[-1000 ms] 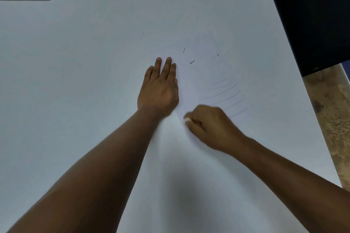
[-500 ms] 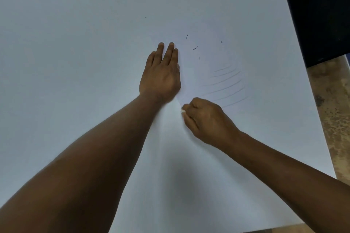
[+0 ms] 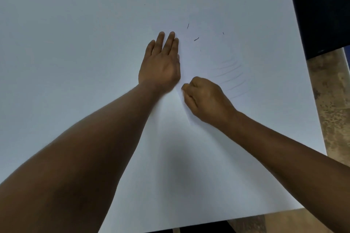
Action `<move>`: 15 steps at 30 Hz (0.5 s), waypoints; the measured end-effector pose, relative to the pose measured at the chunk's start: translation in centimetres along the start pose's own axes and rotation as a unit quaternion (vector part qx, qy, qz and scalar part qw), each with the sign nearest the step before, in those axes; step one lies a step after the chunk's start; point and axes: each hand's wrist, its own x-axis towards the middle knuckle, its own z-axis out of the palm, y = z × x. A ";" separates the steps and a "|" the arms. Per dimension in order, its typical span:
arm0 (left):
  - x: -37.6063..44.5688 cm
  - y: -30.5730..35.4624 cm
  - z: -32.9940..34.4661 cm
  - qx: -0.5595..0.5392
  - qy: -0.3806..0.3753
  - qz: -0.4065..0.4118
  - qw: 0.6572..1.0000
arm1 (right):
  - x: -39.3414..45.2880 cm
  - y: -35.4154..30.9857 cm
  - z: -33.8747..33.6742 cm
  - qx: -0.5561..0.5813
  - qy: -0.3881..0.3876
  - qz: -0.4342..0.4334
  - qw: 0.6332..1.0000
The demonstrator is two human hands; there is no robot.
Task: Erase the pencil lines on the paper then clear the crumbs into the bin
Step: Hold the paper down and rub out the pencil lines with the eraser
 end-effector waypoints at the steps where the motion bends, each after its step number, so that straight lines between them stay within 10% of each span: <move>1: 0.1 0.0 0.0 -0.002 -0.003 0.001 1.000 | -1.1 0.0 0.1 0.003 -0.005 -0.012 1.000; 15: -0.4 0.0 -0.8 -0.046 0.004 0.012 0.999 | -1.8 -0.6 -0.8 0.250 0.001 0.189 0.950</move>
